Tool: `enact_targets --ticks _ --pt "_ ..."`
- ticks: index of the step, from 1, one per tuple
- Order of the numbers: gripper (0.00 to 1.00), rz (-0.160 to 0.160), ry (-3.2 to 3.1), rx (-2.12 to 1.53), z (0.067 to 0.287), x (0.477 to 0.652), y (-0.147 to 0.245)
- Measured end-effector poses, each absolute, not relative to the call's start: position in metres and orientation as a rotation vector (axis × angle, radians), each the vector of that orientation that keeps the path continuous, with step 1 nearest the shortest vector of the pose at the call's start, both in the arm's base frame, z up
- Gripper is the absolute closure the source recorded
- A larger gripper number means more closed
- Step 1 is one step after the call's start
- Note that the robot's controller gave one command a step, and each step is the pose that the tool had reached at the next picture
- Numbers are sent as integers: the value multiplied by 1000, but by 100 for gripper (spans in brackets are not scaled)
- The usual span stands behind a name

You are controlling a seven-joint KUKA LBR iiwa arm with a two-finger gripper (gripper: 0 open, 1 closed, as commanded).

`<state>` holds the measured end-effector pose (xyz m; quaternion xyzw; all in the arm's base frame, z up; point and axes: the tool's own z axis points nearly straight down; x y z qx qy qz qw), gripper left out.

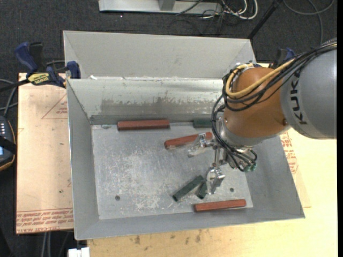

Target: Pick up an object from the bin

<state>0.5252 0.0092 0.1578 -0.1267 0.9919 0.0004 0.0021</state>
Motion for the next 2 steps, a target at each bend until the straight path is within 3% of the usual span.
enact_targets --ticks 1,2 --pt "0 2 3097 -472 74 531 17" --pt "100 1 3093 -485 82 531 17"
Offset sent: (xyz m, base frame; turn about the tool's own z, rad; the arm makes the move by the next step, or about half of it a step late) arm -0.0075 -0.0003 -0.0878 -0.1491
